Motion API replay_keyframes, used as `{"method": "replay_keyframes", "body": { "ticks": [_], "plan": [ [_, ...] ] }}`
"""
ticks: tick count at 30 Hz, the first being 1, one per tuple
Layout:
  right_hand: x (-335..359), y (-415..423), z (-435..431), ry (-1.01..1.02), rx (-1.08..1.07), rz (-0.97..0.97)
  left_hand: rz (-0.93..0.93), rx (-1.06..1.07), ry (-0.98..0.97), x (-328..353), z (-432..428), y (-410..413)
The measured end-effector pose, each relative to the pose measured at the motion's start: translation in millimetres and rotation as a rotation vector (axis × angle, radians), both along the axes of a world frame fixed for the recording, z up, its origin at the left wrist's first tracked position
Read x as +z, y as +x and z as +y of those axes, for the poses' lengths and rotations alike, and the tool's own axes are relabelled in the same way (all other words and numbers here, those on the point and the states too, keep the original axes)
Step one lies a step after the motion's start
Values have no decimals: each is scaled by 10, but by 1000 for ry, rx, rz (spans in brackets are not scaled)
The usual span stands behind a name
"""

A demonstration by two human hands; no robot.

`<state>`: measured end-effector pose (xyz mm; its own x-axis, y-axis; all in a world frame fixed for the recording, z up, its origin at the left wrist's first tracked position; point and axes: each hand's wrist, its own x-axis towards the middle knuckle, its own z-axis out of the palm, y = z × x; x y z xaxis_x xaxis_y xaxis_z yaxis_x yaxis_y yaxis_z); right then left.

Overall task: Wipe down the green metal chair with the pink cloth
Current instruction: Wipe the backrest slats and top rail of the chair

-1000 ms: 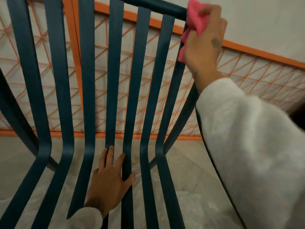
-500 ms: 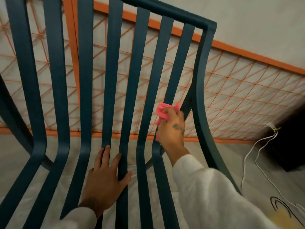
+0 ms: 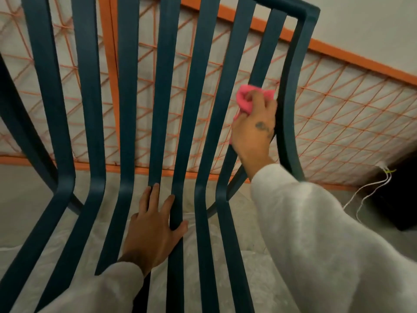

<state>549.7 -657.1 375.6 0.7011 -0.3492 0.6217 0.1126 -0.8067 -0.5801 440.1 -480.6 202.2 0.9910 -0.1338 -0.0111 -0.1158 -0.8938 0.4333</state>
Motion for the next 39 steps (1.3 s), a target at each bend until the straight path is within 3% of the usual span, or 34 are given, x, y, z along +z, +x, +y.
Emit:
{"method": "replay_keyframes", "body": {
  "ticks": [7, 10, 20, 22, 24, 26, 27, 31, 35, 39],
  "plan": [
    [-1124, -640, 69, 63, 8, 503, -21, -4, 0, 32, 7, 20],
    [-1406, -817, 62, -7, -13, 728, -52, -1, 4, 20, 8, 0],
    [-1072, -1262, 24, -231, 37, 1113, -17, -8, -10, 112, 11, -43],
    [-1008, -1583, 5, -315, 83, 1190, 59, -47, -19, 151, 14, -31],
    [-934, -1937, 89, -532, 157, 1271, 200, -77, -8, 192, 55, 8],
    [-882, -2233, 195, -678, 229, 1257, 316, -94, -23, 306, 79, -9],
    [-784, -2328, 244, -651, 237, 1241, 317, -102, -47, 376, 76, -45],
    [-83, -2430, 303, -165, 256, 1108, 155, -191, -155, 885, -22, -228],
    [624, -2342, 57, 21, 262, 727, 113, -182, -372, 1440, -133, -264],
    [1125, -2021, -371, -102, 150, 451, 38, -279, -498, 1831, -373, -317]
  ]
}}
